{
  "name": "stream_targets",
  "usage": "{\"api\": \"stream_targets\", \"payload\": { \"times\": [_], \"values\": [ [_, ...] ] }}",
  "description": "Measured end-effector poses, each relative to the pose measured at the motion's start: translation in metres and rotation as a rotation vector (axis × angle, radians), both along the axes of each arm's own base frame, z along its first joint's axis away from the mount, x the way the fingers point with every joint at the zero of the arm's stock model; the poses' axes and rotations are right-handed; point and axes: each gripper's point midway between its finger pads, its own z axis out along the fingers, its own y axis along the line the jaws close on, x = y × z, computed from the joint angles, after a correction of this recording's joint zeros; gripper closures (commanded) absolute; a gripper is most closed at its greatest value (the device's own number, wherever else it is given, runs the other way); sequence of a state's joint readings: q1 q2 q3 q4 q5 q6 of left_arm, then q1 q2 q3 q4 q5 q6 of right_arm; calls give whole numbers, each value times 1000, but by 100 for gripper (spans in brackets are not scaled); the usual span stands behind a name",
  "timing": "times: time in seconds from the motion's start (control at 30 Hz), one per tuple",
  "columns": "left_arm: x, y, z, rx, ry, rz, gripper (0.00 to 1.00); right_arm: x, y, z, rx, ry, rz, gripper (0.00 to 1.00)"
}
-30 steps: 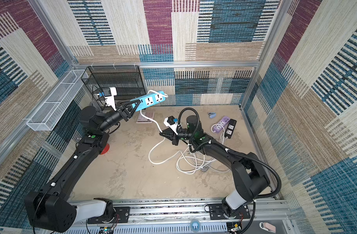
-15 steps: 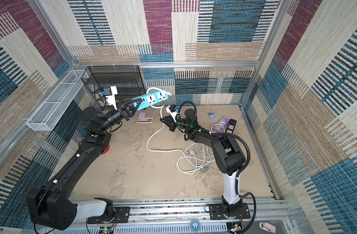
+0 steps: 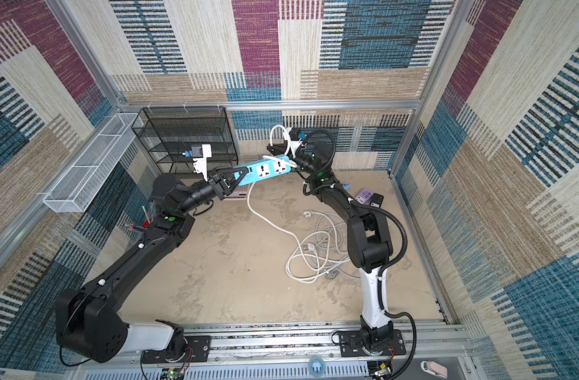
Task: Unwrap the cord wrapped around the power strip
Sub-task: Unwrap the power cord from the power strip.
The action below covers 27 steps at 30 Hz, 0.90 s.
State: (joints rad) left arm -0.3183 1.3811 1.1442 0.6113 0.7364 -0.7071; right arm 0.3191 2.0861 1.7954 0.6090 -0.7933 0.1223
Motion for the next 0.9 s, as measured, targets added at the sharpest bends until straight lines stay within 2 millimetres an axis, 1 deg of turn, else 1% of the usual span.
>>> {"api": "stream_targets", "payload": {
  "times": [0.1, 0.23, 0.33, 0.43, 0.47, 0.57, 0.77, 0.9],
  "values": [
    [3, -4, -6, 6, 17, -8, 100, -5, -20, 22, -6, -30, -37, 100],
    [7, -6, -10, 18, 50, -10, 100, -25, -53, 52, -12, -86, -108, 100],
    [10, -7, -14, 42, 81, -2, 100, -43, -76, 67, -20, -126, -165, 100],
    [15, -4, -19, 69, 104, 30, 100, -61, -90, 73, -35, -150, -213, 100],
    [16, -2, -21, 77, 111, 39, 100, -66, -92, 73, -41, -156, -225, 100],
    [18, 8, -23, 107, 113, 87, 100, -80, -101, 67, -63, -150, -270, 100],
    [15, 39, -4, 138, 42, 228, 100, -99, -116, 37, -113, -74, -353, 100],
    [13, 56, 1, 199, -15, 337, 100, -113, -126, 25, -138, -24, -397, 100]
  ]
}}
